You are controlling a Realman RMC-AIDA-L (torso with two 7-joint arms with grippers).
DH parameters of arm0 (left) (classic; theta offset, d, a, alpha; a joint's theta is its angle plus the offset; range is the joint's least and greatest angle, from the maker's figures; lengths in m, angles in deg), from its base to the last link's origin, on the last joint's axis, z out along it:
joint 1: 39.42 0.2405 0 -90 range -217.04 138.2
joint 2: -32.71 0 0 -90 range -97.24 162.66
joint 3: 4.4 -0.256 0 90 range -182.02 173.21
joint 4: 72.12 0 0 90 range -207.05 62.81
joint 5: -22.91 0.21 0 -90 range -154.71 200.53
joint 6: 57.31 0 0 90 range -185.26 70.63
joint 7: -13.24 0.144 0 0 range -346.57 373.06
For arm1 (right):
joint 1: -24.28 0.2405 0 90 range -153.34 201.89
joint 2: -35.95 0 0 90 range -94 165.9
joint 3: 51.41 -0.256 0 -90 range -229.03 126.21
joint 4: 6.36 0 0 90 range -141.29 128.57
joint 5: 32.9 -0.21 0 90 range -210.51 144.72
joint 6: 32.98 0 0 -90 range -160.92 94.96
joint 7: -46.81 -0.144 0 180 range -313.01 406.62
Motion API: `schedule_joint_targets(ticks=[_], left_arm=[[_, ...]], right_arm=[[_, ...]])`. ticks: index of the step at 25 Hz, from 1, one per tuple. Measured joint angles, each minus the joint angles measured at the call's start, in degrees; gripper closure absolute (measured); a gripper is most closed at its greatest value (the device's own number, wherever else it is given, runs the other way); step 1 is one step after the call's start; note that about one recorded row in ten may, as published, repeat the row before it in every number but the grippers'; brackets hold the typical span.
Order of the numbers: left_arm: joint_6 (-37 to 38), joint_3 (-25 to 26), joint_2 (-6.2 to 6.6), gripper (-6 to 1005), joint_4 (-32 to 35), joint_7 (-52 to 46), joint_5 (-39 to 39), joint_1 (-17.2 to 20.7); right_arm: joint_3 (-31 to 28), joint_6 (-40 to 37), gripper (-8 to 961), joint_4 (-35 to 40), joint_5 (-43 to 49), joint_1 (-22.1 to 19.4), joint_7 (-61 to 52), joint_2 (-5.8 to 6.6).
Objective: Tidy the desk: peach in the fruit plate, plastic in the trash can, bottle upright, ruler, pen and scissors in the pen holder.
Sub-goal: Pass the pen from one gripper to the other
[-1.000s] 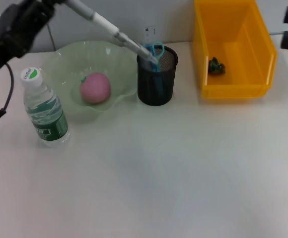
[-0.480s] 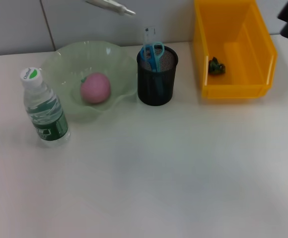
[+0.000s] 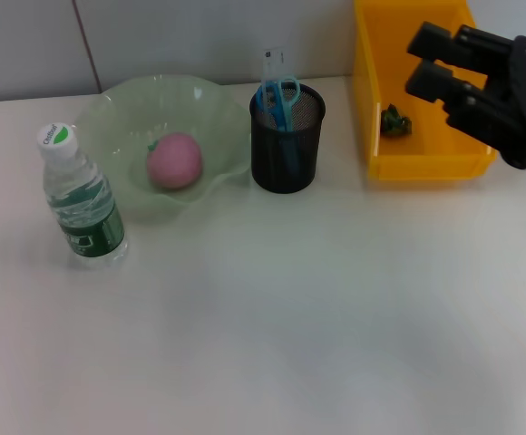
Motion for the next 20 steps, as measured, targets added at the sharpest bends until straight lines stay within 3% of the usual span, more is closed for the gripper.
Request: schedule_joint_targets(ticks=[17,20], left_arm=[[-3.10,-0.13,0.00,847,-6.17,-5.26,-0.73,-3.11],[-3.24,-0.13,0.00,846,-6.60,-5.55,-0.58,-3.41]], right_arm=[[2.96,4.81,432,-0.20,-0.49,2.67,12.61,-0.26],[3.05,4.84,361,-0.54,-0.72,3.02,14.55,-0.37]])
